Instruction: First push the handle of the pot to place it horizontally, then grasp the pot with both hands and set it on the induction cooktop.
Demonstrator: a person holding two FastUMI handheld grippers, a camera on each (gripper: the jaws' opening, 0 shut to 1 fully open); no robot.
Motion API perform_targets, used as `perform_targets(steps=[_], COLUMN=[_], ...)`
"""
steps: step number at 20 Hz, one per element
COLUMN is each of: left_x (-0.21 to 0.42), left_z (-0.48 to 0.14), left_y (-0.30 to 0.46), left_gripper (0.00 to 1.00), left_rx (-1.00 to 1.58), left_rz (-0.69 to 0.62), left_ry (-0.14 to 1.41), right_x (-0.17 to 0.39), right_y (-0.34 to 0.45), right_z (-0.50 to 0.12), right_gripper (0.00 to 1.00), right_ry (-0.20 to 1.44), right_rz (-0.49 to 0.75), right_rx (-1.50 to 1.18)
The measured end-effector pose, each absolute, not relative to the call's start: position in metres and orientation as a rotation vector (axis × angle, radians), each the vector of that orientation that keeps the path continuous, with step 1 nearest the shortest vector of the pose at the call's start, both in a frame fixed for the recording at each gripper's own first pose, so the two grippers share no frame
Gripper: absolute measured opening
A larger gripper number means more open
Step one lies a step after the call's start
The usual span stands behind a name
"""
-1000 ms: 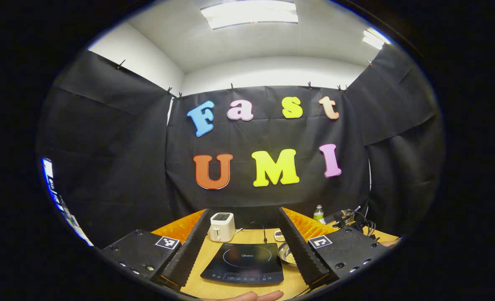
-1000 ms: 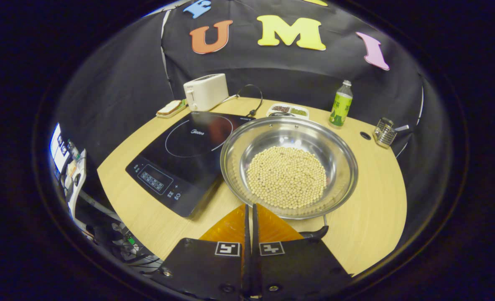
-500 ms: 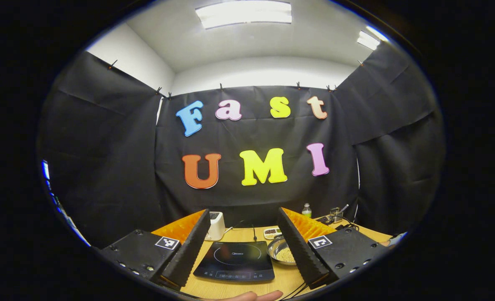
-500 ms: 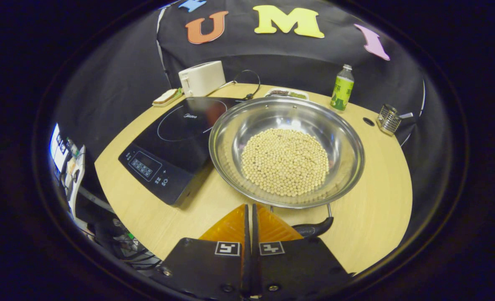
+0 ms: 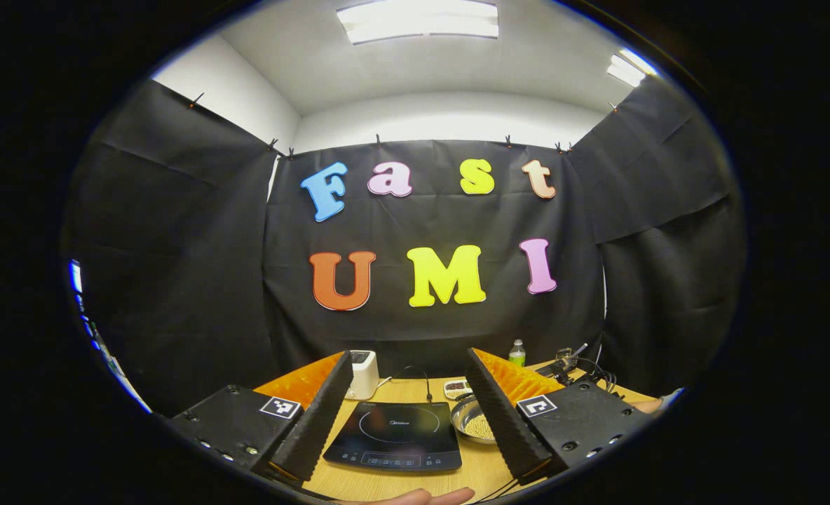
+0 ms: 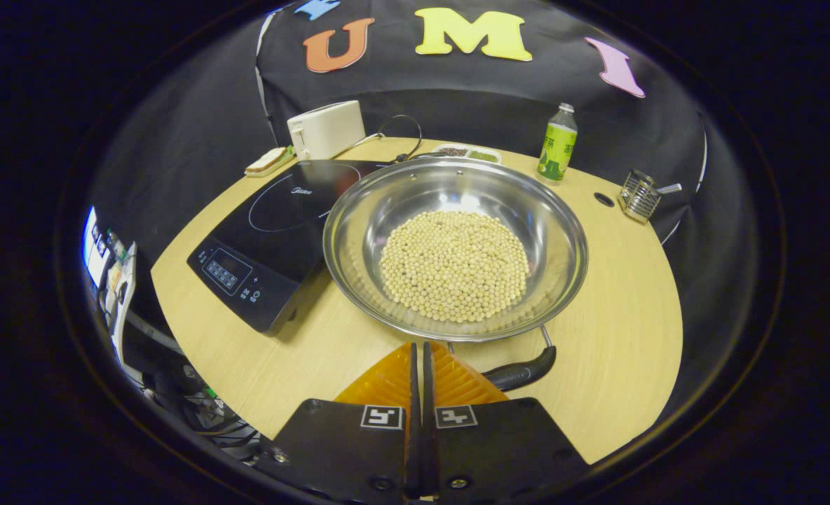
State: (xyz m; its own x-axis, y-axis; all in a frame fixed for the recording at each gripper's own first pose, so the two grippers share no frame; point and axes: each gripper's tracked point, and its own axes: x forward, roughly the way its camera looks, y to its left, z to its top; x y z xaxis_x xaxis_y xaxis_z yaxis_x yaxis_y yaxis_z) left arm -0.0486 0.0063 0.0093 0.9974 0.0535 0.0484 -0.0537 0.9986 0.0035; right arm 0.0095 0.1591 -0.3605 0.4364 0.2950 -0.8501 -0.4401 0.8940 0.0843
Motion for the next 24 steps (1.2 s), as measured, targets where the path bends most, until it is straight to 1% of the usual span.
perform_targets(steps=[3,4,5,7,8,9,10,13,14,15,16,17,18,19,20,24], left_x=[-0.044,-0.042,-0.040,-0.032,-0.028,-0.024,-0.023,-0.005,0.001,0.008,0.014,0.019,0.025,0.032,0.038,0.061], left_z=[0.006,0.007,0.008,0.004,0.000,-0.003,-0.006,-0.006,-0.008,-0.010,-0.010,-0.011,-0.011,-0.012,-0.013,-0.015], left_y=[0.015,0.017,0.016,0.012,0.007,0.001,-0.001,-0.005,-0.007,-0.008,-0.010,-0.011,-0.011,-0.012,-0.013,-0.016], left_gripper=[0.96,0.96,0.96,0.96,0.96,0.96,0.96,0.96,0.96,0.96,0.96,0.96,0.96,0.96,0.96,0.96], left_rx=[0.002,0.003,0.006,-0.005,-0.016,-0.026,-0.032,-0.039,-0.046,-0.053,-0.059,-0.063,-0.064,-0.064,-0.060,-0.028], left_rz=[0.071,0.073,0.070,0.051,0.030,0.011,-0.003,-0.018,-0.024,-0.026,-0.025,-0.025,-0.024,-0.022,-0.021,-0.003], left_ry=[-0.044,-0.045,-0.056,-0.056,-0.048,-0.038,-0.026,-0.014,-0.008,-0.003,0.004,0.007,0.010,0.014,0.018,0.020], right_x=[0.011,0.011,0.013,0.014,0.013,0.014,0.016,0.023,0.025,0.026,0.029,0.033,0.037,0.041,0.043,0.053], right_y=[0.153,0.150,0.149,0.146,0.145,0.143,0.140,0.131,0.128,0.125,0.121,0.118,0.115,0.112,0.108,0.094], right_z=[-0.359,-0.360,-0.360,-0.360,-0.360,-0.360,-0.361,-0.361,-0.362,-0.362,-0.361,-0.362,-0.363,-0.363,-0.364,-0.365], right_gripper=[0.01,0.04,0.01,0.01,0.04,0.01,0.04,0.01,0.04,0.01,0.01,0.04,0.01,0.01,0.04,0.04], right_ry=[1.033,1.032,1.029,1.031,1.033,1.037,1.042,1.051,1.052,1.056,1.060,1.064,1.067,1.070,1.071,1.080], right_rz=[0.463,0.467,0.473,0.492,0.502,0.510,0.516,0.530,0.535,0.540,0.541,0.540,0.540,0.543,0.544,0.552], right_rx=[-0.133,-0.133,-0.132,-0.121,-0.114,-0.109,-0.105,-0.105,-0.103,-0.101,-0.102,-0.102,-0.104,-0.109,-0.113,-0.121])
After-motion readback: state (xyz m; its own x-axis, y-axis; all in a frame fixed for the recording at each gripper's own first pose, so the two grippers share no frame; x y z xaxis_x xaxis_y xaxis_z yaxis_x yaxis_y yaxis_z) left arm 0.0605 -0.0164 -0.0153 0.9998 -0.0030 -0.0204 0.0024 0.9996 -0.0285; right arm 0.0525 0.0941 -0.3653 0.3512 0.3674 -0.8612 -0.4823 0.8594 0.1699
